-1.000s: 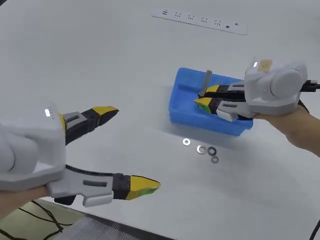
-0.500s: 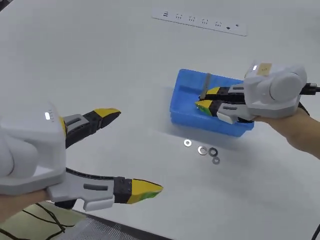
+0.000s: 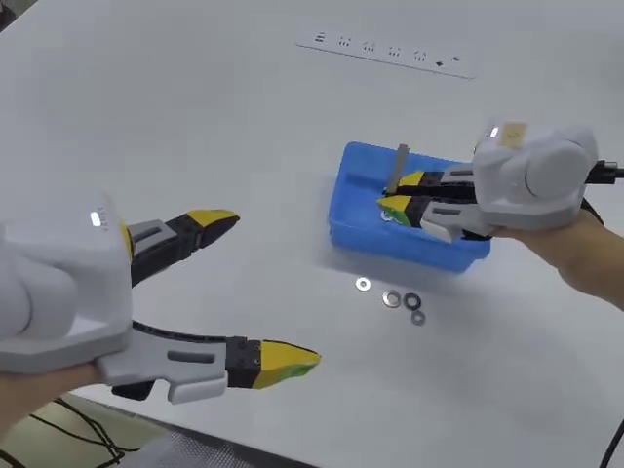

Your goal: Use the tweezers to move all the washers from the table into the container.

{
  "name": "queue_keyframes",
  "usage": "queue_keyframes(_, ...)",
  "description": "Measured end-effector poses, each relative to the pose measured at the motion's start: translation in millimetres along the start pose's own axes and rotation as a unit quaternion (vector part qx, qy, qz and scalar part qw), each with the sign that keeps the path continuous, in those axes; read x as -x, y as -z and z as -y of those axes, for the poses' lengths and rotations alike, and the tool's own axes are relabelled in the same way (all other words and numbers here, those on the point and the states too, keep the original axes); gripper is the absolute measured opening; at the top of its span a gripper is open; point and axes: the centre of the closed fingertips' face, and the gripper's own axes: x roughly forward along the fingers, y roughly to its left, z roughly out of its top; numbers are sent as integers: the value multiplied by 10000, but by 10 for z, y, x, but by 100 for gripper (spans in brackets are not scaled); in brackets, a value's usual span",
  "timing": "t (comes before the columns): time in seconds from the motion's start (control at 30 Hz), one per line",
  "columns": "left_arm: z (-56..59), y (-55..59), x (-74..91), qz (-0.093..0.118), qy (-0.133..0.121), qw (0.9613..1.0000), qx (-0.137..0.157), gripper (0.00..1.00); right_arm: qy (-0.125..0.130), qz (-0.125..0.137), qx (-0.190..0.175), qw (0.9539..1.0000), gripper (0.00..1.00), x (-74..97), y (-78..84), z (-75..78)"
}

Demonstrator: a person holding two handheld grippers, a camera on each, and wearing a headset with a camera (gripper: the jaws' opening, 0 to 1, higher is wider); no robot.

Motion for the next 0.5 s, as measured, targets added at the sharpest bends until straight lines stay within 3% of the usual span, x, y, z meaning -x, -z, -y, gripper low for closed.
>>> queue_keyframes(0.33,-39,-296,-202,324,137,9993,-140,88,37,17,179,9998,8,124,-137,-24)
queue_keyframes(0.5,-115,-380,-308,319,255,9988,-251,82,54,6,238,9997,8,181,-168,-50)
